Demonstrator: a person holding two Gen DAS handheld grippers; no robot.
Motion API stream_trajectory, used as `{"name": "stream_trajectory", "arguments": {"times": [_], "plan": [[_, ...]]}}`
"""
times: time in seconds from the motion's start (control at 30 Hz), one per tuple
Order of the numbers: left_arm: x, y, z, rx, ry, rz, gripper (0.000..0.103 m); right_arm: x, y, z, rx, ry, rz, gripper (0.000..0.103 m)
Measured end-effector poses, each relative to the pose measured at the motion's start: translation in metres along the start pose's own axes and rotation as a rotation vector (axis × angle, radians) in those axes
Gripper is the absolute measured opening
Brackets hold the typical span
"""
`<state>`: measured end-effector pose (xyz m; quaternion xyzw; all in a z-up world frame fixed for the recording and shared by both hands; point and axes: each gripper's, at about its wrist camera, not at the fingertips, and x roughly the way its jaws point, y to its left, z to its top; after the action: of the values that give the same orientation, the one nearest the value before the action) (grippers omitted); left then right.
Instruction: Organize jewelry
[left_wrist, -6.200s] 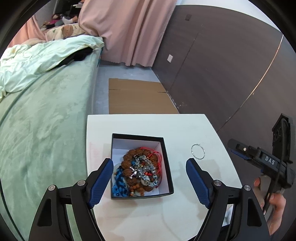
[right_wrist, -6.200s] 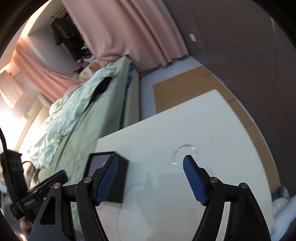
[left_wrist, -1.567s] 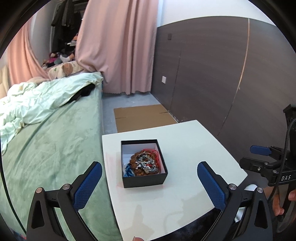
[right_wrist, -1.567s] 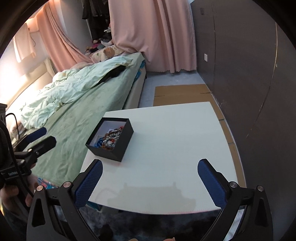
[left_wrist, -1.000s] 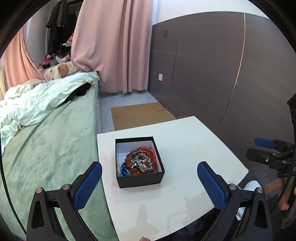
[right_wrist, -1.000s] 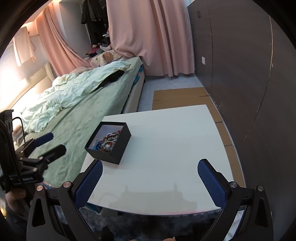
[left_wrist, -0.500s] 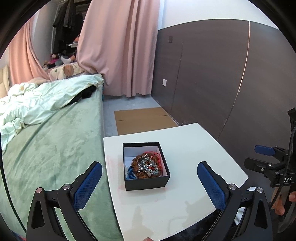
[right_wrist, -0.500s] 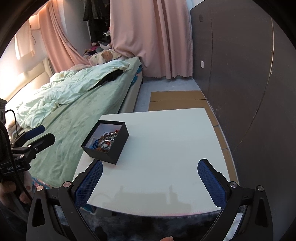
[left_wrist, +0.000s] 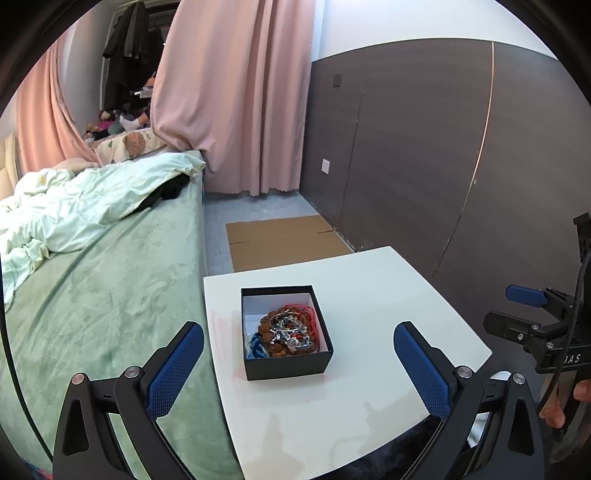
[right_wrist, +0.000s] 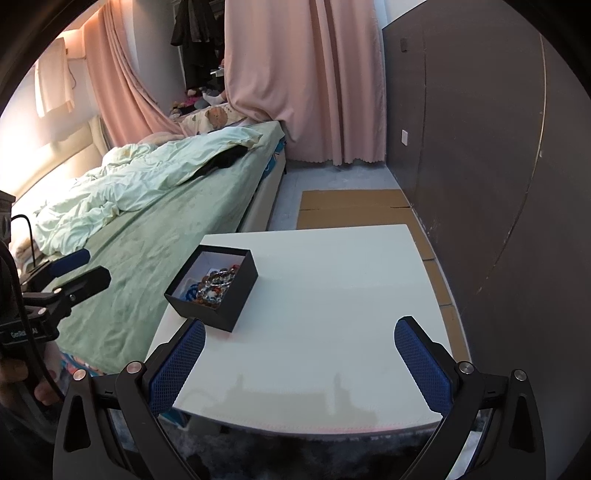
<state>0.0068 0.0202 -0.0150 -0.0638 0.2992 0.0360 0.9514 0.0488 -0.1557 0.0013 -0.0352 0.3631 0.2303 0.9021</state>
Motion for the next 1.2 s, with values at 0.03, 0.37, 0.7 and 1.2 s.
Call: {"name": "stream_trajectory", "arguments": {"times": [0.03,0.37,0.7,1.2], "plan": [[0.0004,0.0,0.0001,-0.001,-0.001,-0.001,0.103,-0.0001,-0.0006,0.0004,0.003,-0.002,0.002,0.103],[-0.0012,-0.0001,0.0002,-0.002,-0.005,-0.002,0.103,0.0003,-0.0035,0.0002,0.014,-0.005,0.0,0.103],[-0.0015,0.0002,0.001,-0.005,-0.005,-0.001,0.103,0.0007,-0.0041,0.0006,0.014,-0.004,0.005,0.103],[-0.0005,-0.0072,0.0016,0.011,-0.01,0.0,0.103,0.0029,-0.0009,-0.0005,0.02,-0.009,0.023,0.103]]}}
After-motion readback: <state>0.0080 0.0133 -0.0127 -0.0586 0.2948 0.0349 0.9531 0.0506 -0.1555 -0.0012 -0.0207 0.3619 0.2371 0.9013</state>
